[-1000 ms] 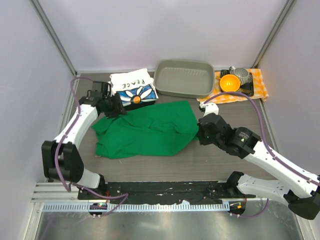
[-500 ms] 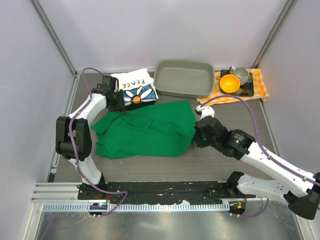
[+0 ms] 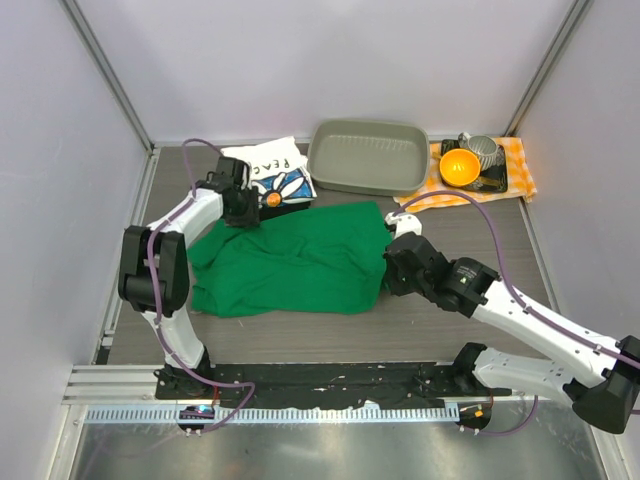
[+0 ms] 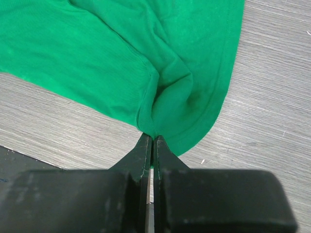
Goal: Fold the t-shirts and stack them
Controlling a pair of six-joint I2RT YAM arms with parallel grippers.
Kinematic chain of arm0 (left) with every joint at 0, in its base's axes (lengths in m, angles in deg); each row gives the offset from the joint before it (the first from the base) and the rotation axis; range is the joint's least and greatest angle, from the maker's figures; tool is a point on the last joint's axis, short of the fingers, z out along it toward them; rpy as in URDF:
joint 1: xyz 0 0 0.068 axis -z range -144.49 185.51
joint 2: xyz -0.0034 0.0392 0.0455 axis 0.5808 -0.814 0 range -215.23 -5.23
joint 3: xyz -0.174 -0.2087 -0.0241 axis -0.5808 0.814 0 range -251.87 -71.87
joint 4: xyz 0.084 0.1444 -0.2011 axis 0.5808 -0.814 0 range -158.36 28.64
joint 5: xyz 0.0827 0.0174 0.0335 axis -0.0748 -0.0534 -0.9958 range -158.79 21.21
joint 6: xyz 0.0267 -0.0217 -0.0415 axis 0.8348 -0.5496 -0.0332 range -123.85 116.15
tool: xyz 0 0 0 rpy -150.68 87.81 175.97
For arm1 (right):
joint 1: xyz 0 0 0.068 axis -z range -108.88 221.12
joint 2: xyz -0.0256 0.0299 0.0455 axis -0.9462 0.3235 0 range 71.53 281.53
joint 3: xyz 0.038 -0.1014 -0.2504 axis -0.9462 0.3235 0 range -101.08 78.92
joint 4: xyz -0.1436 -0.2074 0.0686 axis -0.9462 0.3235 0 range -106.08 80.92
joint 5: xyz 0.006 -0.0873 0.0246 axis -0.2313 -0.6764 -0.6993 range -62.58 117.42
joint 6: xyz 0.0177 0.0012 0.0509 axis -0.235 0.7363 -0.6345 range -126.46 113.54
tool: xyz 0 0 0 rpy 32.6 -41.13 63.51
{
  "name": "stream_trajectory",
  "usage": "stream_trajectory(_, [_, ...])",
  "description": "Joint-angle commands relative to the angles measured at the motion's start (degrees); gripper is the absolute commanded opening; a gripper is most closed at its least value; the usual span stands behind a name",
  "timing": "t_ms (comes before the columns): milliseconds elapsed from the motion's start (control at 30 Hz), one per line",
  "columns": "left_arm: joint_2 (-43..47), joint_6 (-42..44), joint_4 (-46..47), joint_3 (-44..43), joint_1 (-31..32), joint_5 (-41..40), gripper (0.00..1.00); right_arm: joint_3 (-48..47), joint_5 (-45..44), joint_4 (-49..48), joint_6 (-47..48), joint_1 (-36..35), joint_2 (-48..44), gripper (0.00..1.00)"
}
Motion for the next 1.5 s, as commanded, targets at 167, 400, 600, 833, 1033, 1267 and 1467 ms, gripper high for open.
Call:
stream_trajectory(167, [1.2, 1.9, -0.3, 2.1, 1.0, 2.4, 0.45, 0.7, 1.9, -3.3, -0.7, -0.1, -0.3, 0.01])
stream_trajectory(400, [1.1, 1.6, -0.9, 2.5, 1.1, 2.0, 0.10, 2.2, 2.4, -2.9, -1.6, -0.1, -2.1, 0.01])
stream_trajectory(600, [1.2, 1.5, -1.8, 3.6, 1.1, 2.1, 0.00, 2.7, 2.1, -2.2, -2.1, -0.2, -3.7, 0.01])
stream_trajectory(833, [9.0, -1.0, -2.8, 5.5, 1.1, -2.2, 0.00, 2.7, 2.6, -1.7, -2.8, -0.1, -5.7, 0.01])
stream_trajectory(1033, [23.6, -3.8, -4.6, 3.6, 1.1, -1.8, 0.00, 1.0, -0.1, -0.3, -2.9, -0.1, -6.7, 0.01])
stream_trajectory(1267, [41.6, -7.2, -6.1, -0.3, 1.2, 1.2, 0.00, -8.0, -8.3, 0.9, 1.0, -0.1, -5.5, 0.01])
stream_trajectory(1467, [51.2, -10.6, -6.2, -10.3, 1.3, 7.9, 0.00, -21.3, -10.2, -1.3, 6.6, -0.2, -6.3, 0.01])
